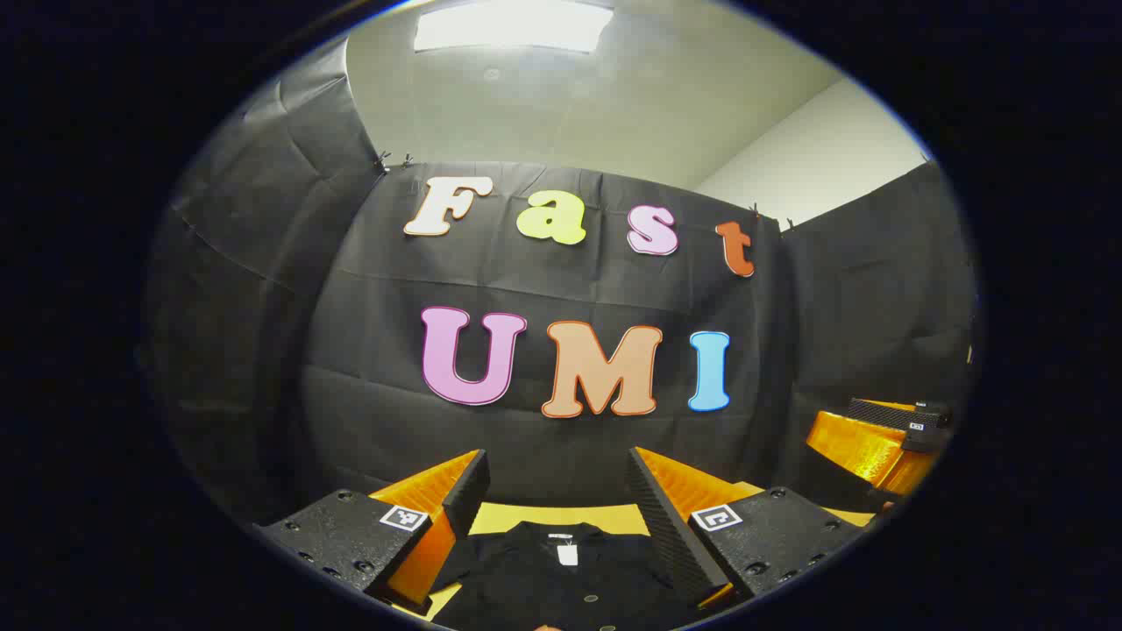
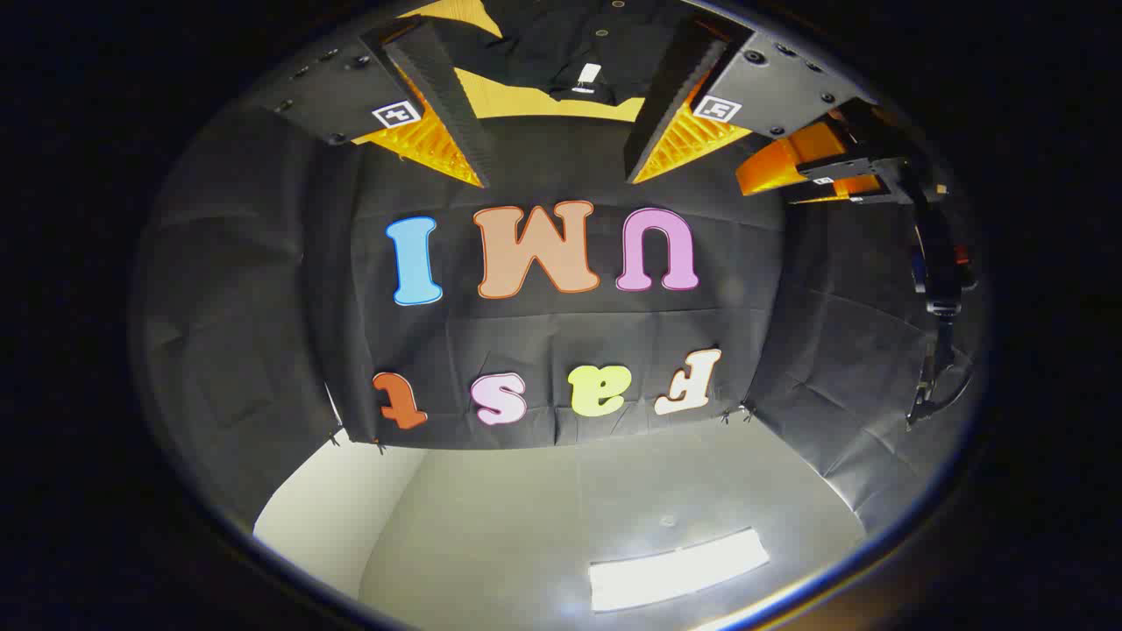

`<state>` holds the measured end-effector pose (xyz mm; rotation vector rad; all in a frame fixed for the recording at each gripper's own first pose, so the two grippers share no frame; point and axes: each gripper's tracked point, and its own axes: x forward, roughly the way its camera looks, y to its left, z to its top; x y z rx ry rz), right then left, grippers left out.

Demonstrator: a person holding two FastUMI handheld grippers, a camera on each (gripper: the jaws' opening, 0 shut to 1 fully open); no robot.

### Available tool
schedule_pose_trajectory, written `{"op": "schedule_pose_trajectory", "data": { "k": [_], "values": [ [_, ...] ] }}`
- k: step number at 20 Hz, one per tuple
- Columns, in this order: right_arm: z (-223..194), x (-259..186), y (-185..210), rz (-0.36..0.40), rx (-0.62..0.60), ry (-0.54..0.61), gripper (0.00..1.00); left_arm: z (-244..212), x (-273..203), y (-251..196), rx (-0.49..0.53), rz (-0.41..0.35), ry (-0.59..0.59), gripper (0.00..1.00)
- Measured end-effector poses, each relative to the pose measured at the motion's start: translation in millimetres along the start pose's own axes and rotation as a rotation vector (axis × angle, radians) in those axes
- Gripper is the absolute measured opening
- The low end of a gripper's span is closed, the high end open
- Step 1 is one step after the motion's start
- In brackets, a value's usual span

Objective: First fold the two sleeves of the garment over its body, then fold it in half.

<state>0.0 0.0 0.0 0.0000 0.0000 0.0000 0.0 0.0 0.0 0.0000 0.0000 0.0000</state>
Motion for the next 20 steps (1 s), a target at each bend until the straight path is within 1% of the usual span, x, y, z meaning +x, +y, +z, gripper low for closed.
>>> {"op": "schedule_pose_trajectory", "data": {
  "k": [2, 3, 4, 7, 8, 9, 10, 11, 15, 16, 18, 19, 20],
  "values": [
    [-5.1, 6.6, 1.4, 0.013, 0.019, 0.018, 0.96, -0.8, -1.6, 10.5, 0.02, 0.033, 0.005, 0.92],
    [-5.4, 9.5, 2.6, 0.022, 0.025, 0.021, 0.96, 1.2, -2.1, 12.1, 0.025, 0.042, 0.0, 0.92],
    [-5.0, 11.8, 3.7, 0.029, 0.027, 0.021, 0.94, 3.4, -3.5, 14.2, 0.031, 0.049, -0.003, 0.92],
    [-8.2, 17.5, 16.3, 0.057, 0.017, 0.023, 0.94, 3.3, -11.2, 25.4, 0.051, 0.073, 0.0, 0.92],
    [-7.6, 18.0, 21.2, 0.066, 0.017, 0.023, 0.96, 4.0, -12.7, 28.7, 0.053, 0.08, 0.0, 0.92],
    [-7.8, 18.2, 26.0, 0.074, 0.019, 0.022, 0.96, 6.5, -14.7, 32.9, 0.055, 0.087, -0.001, 0.93],
    [-7.7, 17.9, 29.9, 0.081, 0.018, 0.018, 0.99, 8.2, -16.1, 37.2, 0.059, 0.093, -0.004, 0.92],
    [-7.9, 18.3, 32.7, 0.083, 0.015, 0.014, 0.96, 9.7, -19.4, 41.1, 0.066, 0.1, -0.006, 0.92],
    [-12.2, 17.2, 39.8, 0.096, 0.007, 0.022, 0.96, 9.1, -19.1, 43.4, 0.066, 0.109, -0.003, 0.92],
    [-12.2, 17.4, 39.3, 0.094, 0.016, 0.024, 0.94, 8.8, -19.1, 44.1, 0.065, 0.111, -0.005, 0.92],
    [-10.9, 17.1, 36.8, 0.089, 0.037, 0.024, 0.94, 8.7, -19.7, 45.6, 0.066, 0.114, -0.006, 0.93],
    [-10.7, 17.9, 33.9, 0.083, 0.042, 0.028, 0.94, 8.0, -19.0, 45.3, 0.063, 0.112, -0.005, 0.92],
    [-12.7, 17.6, 32.1, 0.082, 0.047, 0.032, 0.96, 6.1, -19.9, 44.9, 0.059, 0.112, -0.002, 0.92]
  ]
}}
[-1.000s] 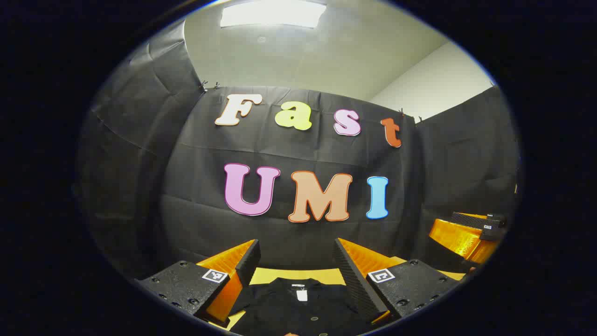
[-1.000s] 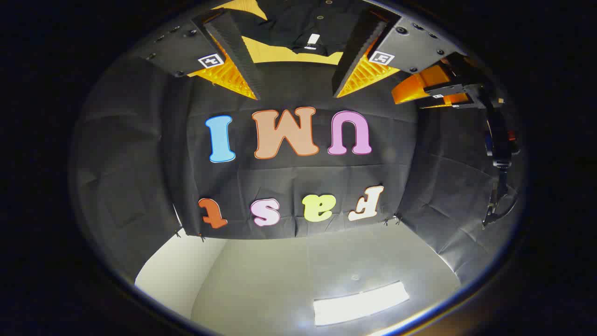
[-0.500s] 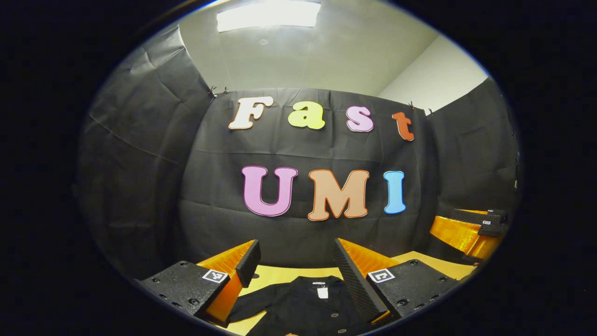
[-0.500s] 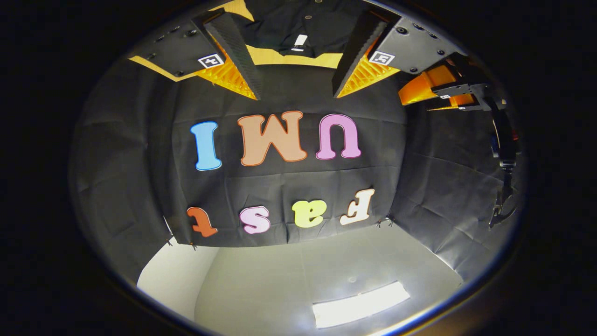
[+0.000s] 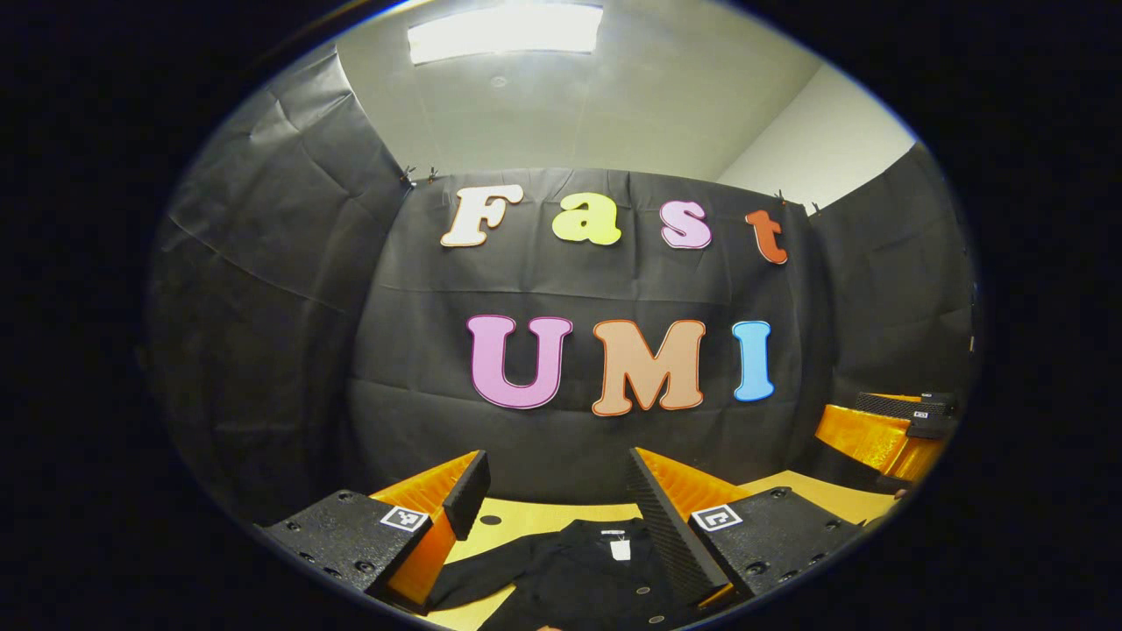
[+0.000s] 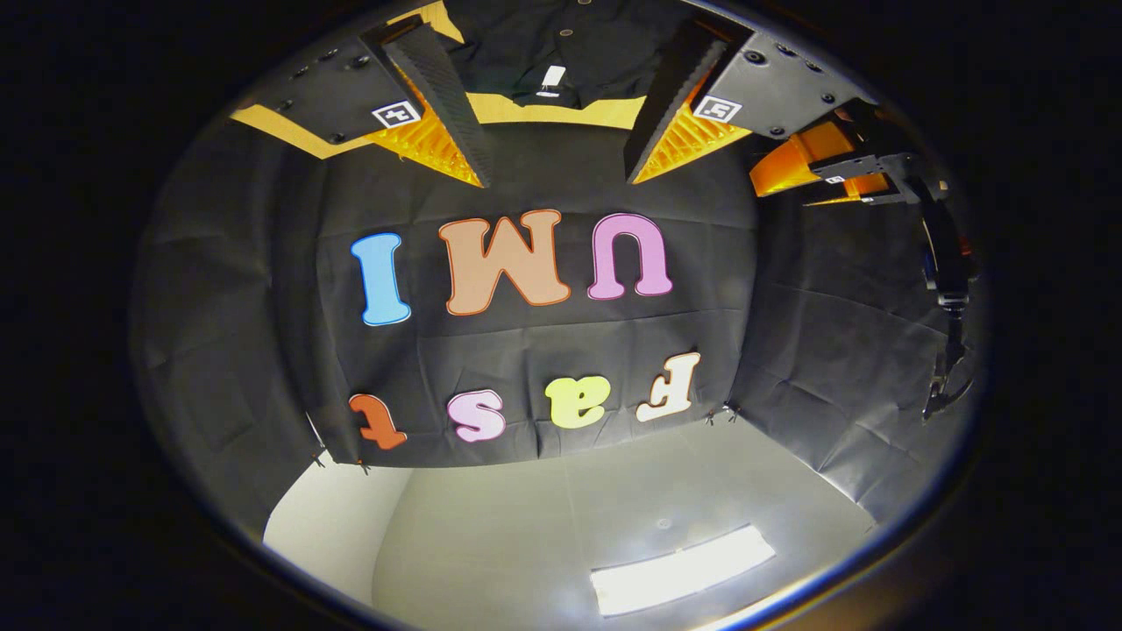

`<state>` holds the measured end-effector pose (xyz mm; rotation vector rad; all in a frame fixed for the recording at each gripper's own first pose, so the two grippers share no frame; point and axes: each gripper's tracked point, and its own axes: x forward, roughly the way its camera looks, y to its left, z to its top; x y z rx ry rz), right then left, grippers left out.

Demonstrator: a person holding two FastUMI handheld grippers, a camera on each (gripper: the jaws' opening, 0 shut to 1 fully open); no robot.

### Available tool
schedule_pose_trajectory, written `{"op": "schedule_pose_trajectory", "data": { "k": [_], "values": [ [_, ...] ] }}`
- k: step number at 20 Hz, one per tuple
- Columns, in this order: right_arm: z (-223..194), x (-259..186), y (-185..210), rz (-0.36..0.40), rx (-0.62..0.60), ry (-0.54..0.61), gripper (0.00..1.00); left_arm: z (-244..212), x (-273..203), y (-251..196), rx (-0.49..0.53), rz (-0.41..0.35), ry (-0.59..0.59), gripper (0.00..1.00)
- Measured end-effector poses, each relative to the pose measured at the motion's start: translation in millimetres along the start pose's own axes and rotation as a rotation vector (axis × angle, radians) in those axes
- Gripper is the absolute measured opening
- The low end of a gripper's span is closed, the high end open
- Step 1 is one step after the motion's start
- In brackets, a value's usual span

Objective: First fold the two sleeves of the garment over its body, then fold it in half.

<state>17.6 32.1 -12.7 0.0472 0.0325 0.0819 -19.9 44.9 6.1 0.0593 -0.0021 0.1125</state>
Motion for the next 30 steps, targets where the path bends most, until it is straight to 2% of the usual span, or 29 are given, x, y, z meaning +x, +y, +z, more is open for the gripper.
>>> {"op": "schedule_pose_trajectory", "data": {
  "k": [1, 5, 6, 7, 12, 15, 16, 23, 24, 26, 27, 28, 30],
  "values": [
    [-0.5, 0.5, -1.8, -0.003, 0.004, 0.002, 0.94, -1.5, -0.4, 0.9, -0.003, 0.001, 0.005, 0.92],
    [2.3, 1.5, -6.5, -0.008, -0.015, -0.004, 0.96, -10.1, 1.9, 4.0, -0.008, 0.01, 0.029, 0.92],
    [2.7, 1.2, -7.8, -0.009, -0.025, -0.009, 0.93, -12.2, 1.2, 5.1, -0.005, 0.011, 0.032, 0.92],
    [4.2, 1.0, -10.4, -0.013, -0.035, -0.013, 0.96, -12.8, 2.0, 6.5, -0.002, 0.011, 0.035, 0.92],
    [1.2, 5.9, -15.0, -0.018, -0.047, 0.0, 0.96, -12.3, 1.3, 10.9, 0.005, 0.02, 0.031, 0.92],
    [2.4, 8.5, -14.4, -0.01, -0.053, 0.002, 0.96, -11.5, 2.8, 9.3, 0.006, 0.019, 0.031, 0.92],
    [2.2, 8.8, -12.9, -0.007, -0.057, 0.001, 0.94, -11.6, 2.8, 9.7, 0.006, 0.019, 0.03, 0.92],
    [-4.8, 14.7, -9.9, 0.021, -0.072, 0.023, 0.96, -12.0, 7.4, 4.8, 0.005, 0.015, 0.031, 0.92],
    [-5.7, 14.5, -12.4, 0.02, -0.076, 0.026, 0.93, -12.8, 8.6, 4.0, 0.005, 0.014, 0.032, 0.92],
    [-7.4, 18.0, -17.9, 0.014, -0.088, 0.031, 0.93, -14.1, 11.1, 2.0, 0.007, 0.012, 0.034, 0.92],
    [-8.1, 19.3, -21.0, 0.007, -0.097, 0.034, 0.99, -14.7, 11.9, 0.8, 0.007, 0.012, 0.037, 0.92],
    [-9.5, 20.7, -25.9, -0.001, -0.104, 0.038, 0.93, -16.1, 11.8, 0.6, 0.007, 0.012, 0.04, 0.92],
    [-10.3, 24.4, -34.4, -0.016, -0.109, 0.042, 0.94, -17.0, 12.6, -1.3, 0.006, 0.014, 0.041, 0.92]
  ]
}}
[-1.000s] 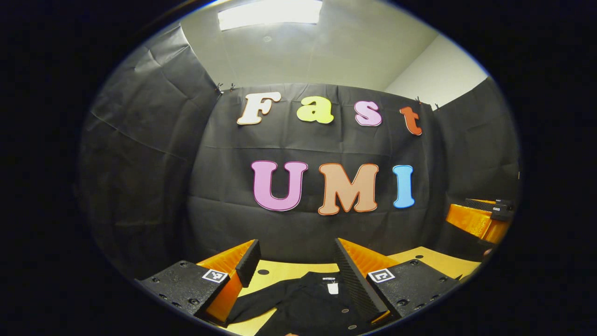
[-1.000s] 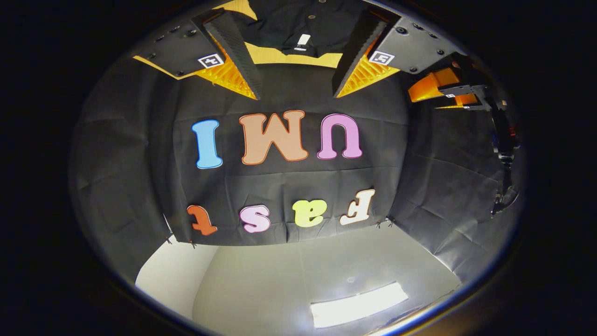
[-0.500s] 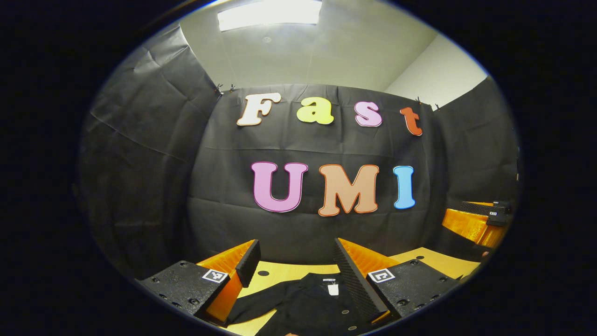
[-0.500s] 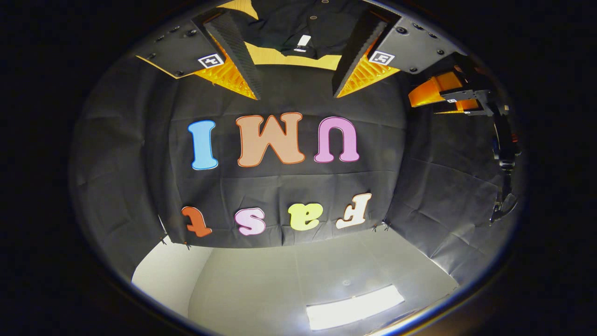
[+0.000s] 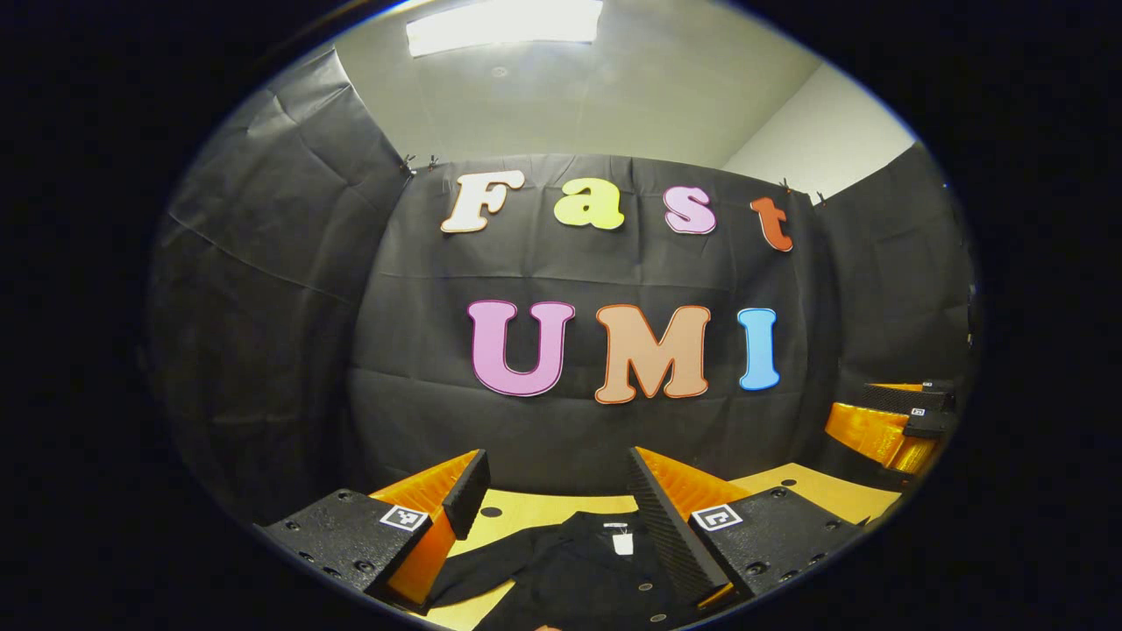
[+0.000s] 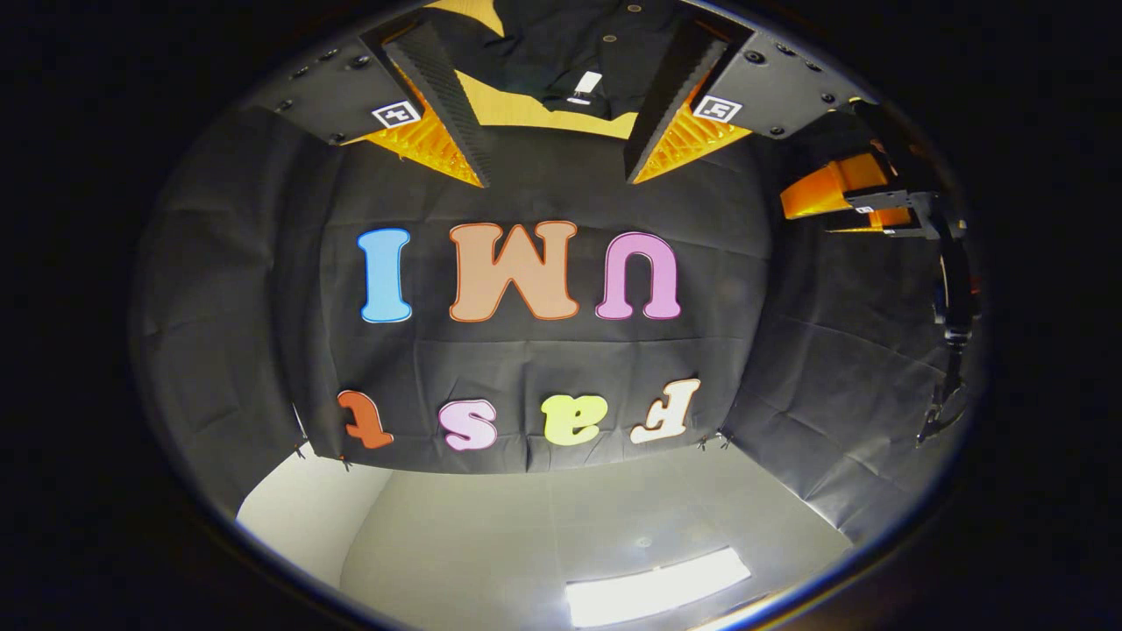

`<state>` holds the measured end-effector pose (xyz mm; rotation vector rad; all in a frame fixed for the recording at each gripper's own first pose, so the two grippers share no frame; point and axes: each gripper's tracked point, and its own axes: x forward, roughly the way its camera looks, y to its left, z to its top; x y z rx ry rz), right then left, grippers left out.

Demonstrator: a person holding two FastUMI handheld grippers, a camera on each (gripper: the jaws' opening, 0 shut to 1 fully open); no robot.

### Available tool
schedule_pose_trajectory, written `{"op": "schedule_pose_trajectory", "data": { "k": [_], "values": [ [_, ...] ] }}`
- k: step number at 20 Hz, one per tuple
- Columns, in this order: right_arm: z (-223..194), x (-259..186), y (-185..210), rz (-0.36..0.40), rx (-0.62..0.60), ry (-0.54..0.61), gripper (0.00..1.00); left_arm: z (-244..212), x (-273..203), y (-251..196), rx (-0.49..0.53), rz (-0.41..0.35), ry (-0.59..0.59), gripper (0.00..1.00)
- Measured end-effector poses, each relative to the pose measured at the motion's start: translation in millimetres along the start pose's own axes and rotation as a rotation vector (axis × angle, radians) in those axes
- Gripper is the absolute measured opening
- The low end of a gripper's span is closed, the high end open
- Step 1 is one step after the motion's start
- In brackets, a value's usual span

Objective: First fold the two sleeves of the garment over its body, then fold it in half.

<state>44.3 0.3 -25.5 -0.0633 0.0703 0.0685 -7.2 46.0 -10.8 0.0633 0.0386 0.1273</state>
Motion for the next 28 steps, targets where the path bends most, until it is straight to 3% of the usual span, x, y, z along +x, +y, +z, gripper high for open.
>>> {"op": "schedule_pose_trajectory", "data": {
  "k": [7, 14, 28],
  "values": [
    [-18.6, 16.1, -59.0, -0.116, -0.056, 0.029, 0.98, -1.9, 3.0, -0.4, 0.011, 0.02, 0.003, 0.92],
    [-56.7, 19.8, -147.4, -0.282, -0.129, 0.125, 0.98, -1.7, 2.8, -8.0, 0.034, 0.032, -0.002, 0.92],
    [-187.6, 0.8, -263.6, -0.437, -0.147, 0.48, 0.98, -13.7, 0.7, -33.1, 0.07, 0.06, 0.03, 0.92]
  ]
}}
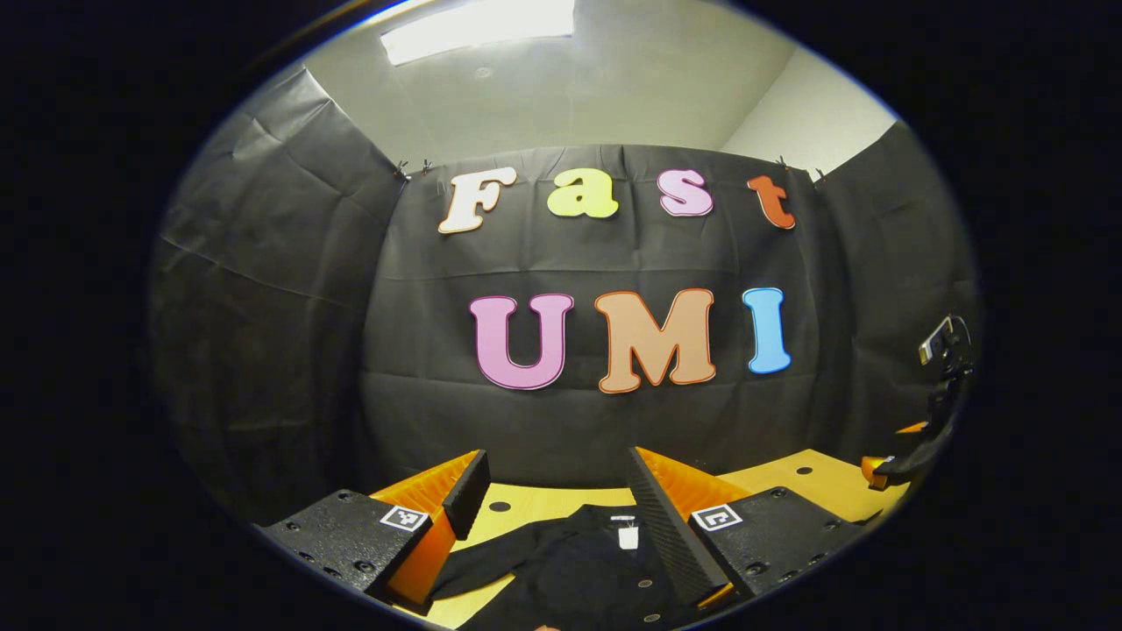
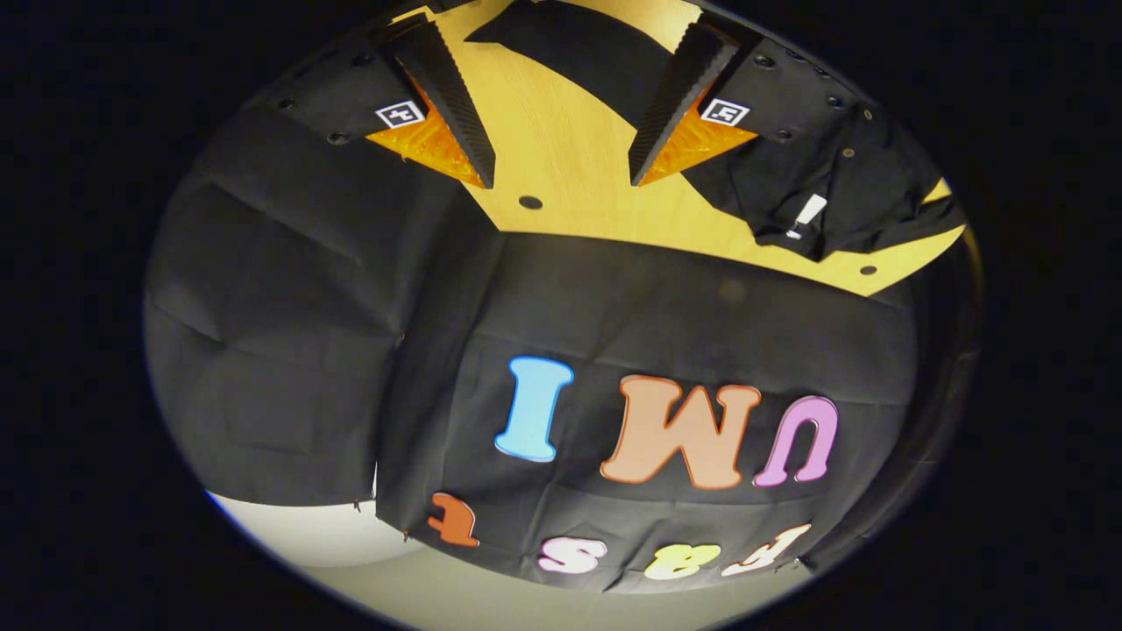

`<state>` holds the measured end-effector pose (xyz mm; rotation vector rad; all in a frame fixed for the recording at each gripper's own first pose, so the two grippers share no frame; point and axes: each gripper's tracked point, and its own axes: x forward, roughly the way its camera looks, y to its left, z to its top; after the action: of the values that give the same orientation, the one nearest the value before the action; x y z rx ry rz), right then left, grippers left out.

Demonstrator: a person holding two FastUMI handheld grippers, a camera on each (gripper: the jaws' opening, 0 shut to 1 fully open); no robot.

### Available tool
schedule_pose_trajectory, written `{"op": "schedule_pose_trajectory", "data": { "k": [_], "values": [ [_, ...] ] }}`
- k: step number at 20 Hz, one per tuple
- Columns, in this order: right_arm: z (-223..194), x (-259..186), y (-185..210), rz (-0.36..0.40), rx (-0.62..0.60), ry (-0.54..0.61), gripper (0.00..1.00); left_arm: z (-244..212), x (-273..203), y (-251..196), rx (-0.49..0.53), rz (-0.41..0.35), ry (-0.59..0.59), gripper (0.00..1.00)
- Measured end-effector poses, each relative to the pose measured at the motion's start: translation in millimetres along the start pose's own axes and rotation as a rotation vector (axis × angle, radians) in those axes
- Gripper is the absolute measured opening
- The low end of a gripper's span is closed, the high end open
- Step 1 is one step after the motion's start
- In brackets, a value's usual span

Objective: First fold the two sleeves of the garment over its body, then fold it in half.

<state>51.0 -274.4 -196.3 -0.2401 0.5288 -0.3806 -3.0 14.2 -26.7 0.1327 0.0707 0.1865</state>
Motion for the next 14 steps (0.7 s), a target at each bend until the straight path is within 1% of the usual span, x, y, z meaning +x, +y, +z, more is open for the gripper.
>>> {"op": "schedule_pose_trajectory", "data": {
  "k": [4, 5, 6, 7, 8, 9, 13, 14],
  "values": [
    [-42.4, 12.8, -17.1, 0.004, -0.062, 0.118, 0.98, -6.1, -0.7, -10.6, 0.003, 0.015, 0.017, 0.92],
    [-55.7, 16.7, -22.6, 0.009, -0.076, 0.144, 1.0, -7.4, -0.5, -14.7, 0.003, 0.017, 0.022, 0.92],
    [-66.6, 20.6, -24.6, 0.017, -0.087, 0.169, 1.0, -8.4, -0.9, -19.4, 0.003, 0.02, 0.025, 0.92],
    [-76.1, 22.6, -26.2, 0.03, -0.097, 0.197, 0.98, -9.4, -1.4, -24.5, 0.002, 0.021, 0.028, 0.92],
    [-87.9, 25.5, -26.2, 0.051, -0.108, 0.232, 1.0, -10.0, -2.0, -29.6, 0.002, 0.022, 0.029, 0.92],
    [-99.7, 27.0, -25.3, 0.074, -0.119, 0.269, 0.98, -10.5, -2.4, -35.1, 0.003, 0.023, 0.03, 0.92],
    [-145.4, 28.2, -30.7, 0.135, -0.153, 0.397, 0.98, -18.8, -4.2, -56.4, 0.006, 0.021, 0.045, 0.92],
    [-154.8, 29.5, -31.2, 0.146, -0.151, 0.421, 1.0, -22.0, -4.4, -60.9, 0.005, 0.02, 0.052, 0.92]
  ]
}}
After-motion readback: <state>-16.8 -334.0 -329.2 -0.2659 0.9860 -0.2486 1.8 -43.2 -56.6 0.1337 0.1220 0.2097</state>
